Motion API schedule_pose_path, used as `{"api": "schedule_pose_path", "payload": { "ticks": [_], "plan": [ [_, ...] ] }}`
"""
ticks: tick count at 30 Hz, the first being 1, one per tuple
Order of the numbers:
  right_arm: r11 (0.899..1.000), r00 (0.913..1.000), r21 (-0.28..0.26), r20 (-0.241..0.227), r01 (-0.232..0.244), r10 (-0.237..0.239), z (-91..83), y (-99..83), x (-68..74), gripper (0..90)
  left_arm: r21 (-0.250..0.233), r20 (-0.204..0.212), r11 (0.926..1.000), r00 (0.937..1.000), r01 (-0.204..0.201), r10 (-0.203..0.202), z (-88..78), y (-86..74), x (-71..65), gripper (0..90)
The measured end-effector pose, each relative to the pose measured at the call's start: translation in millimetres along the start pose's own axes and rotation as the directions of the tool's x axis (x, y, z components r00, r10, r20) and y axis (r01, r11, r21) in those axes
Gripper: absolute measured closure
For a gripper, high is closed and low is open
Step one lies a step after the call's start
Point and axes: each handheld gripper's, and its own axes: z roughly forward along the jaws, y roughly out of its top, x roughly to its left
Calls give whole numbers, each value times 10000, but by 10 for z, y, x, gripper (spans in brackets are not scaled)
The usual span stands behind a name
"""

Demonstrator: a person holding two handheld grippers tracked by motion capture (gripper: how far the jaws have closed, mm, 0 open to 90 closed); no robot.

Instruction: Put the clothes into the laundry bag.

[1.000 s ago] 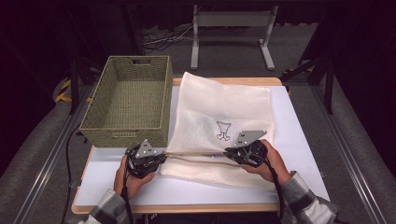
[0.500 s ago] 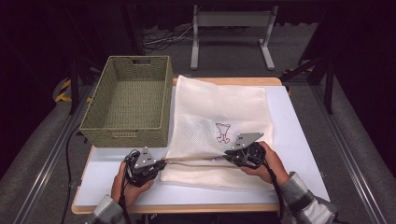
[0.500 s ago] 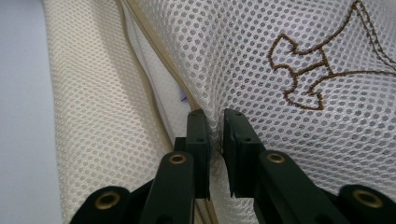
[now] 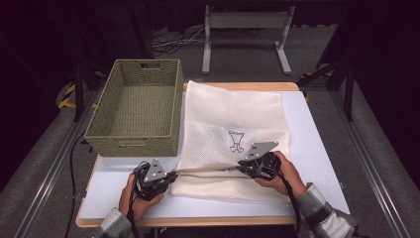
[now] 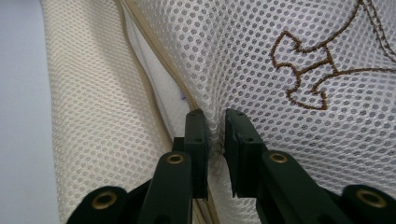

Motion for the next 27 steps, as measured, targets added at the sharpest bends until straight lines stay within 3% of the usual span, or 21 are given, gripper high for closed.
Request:
{"api": "schedule_pose_path", "payload": {
  "ticks": [11, 18, 27],
  "plan": [
    [10000, 10000, 54, -38, 50, -50, 32, 2, 6, 764, -213, 56, 9998, 10000, -30, 31, -8, 2, 9, 851],
    [9996, 9997, 155, -1, 228, -228, 47, 18, 46, 644, -222, -17, 9997, 10000, -30, 30, -18, -2, 0, 846],
    [9995, 9998, -240, 21, 193, -192, -36, -15, 78, 539, -151, -95, 9999, 9999, -45, 44, -4, -9, 9, 837]
  ]
}}
